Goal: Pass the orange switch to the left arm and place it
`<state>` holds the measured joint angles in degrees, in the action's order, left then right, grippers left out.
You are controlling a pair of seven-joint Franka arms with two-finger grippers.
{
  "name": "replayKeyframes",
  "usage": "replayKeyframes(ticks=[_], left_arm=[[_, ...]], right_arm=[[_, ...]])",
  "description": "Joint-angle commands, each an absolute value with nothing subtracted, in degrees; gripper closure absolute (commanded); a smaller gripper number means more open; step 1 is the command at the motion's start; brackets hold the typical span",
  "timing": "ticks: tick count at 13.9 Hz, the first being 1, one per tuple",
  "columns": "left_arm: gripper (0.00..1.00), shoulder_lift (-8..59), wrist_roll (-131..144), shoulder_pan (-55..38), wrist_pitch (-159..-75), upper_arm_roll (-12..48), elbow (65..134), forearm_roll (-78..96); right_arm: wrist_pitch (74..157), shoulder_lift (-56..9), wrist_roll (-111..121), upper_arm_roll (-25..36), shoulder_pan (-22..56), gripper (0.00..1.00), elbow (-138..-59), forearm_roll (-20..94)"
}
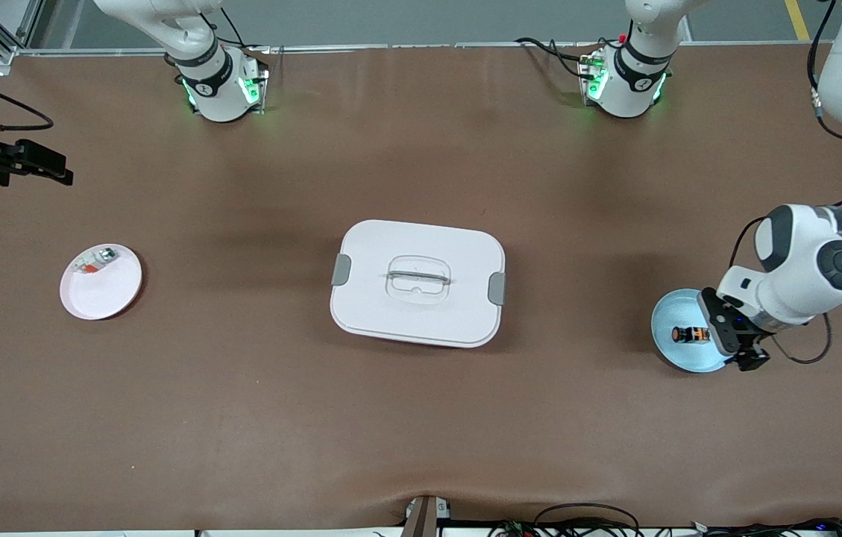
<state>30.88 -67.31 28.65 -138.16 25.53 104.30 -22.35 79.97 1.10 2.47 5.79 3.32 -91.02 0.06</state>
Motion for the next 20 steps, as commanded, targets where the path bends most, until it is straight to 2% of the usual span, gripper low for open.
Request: replayKeyframes(ticks=[1,4,6,10,20], left_arm=[[0.0,27.86,-61.02,28.92,-129.85,27.68,99.43,-18.47],[0.0,27.68,-52.41,28.65,-118.07,28.56,88.1,-13.46],[0.0,27.51,-46.61,28.91,-114.01,28.56,84.47,-11.44],[0.0,22.25,-24.92,28.83,-109.52,28.56,84.11,-3.97],[0.0,15.66,5.42,28.13,-100.82,33.74,82.0,-4.4]], right_arm=[[81.47,3.95,2.9,5.36,1.85,0.0,-93.87,0.35],[81.56,4.66,2.99,2.12,-1.83,0.0,-94.13,0.35],[82.35,5.18,2.9,1.14,-2.2,0.0,-94.22,0.18],[82.62,5.62,2.99,1.14,-1.76,0.0,-94.39,0.09],[85.6,7.65,2.9,1.49,-0.88,0.0,-95.1,0.0]])
